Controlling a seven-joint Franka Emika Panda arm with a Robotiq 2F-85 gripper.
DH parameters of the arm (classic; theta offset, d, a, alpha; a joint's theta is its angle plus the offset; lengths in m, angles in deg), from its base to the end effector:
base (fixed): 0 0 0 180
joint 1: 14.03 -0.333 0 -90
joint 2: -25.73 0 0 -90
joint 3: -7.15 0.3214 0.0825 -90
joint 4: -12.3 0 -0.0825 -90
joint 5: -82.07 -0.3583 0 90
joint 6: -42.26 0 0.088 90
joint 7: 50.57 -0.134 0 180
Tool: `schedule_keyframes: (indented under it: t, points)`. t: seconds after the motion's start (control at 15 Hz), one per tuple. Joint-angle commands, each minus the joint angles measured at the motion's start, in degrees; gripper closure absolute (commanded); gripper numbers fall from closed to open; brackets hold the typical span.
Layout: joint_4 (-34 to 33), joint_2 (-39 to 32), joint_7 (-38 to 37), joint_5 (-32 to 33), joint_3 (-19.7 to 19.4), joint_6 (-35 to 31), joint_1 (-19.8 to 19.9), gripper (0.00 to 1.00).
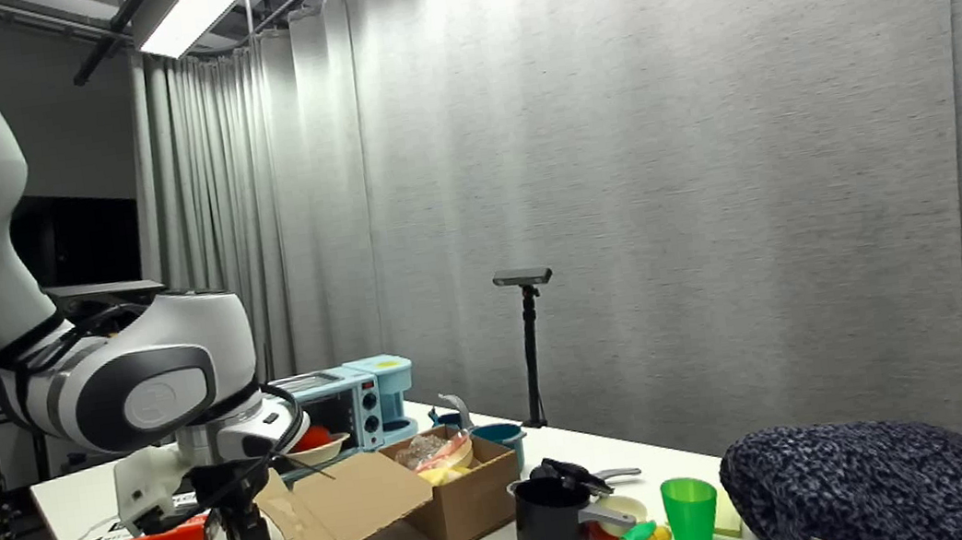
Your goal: Close the box
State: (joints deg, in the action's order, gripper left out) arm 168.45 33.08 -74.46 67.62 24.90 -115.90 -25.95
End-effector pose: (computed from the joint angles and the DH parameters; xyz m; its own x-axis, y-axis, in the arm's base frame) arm 0.3568 0.1905 0.2781 0.9862 -0.1314 0.1011 -0.1163 -0.9828 -0.1434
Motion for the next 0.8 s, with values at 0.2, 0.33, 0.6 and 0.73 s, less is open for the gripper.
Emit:
schedule_keyframes:
  t: [0.2,0.33,0.6,0.73]
  points:
    - [0.50,-4.49,-4.80,12.69,0.65,-10.49,1.01,0.00]
    - [1.02,-4.89,-6.93,16.56,0.74,-12.88,1.56,0.00]
    - [2.21,-5.17,-11.27,23.48,0.61,-16.65,1.44,0.00]
    - [1.29,-4.96,-15.51,31.58,0.27,-16.98,2.84,0.00]
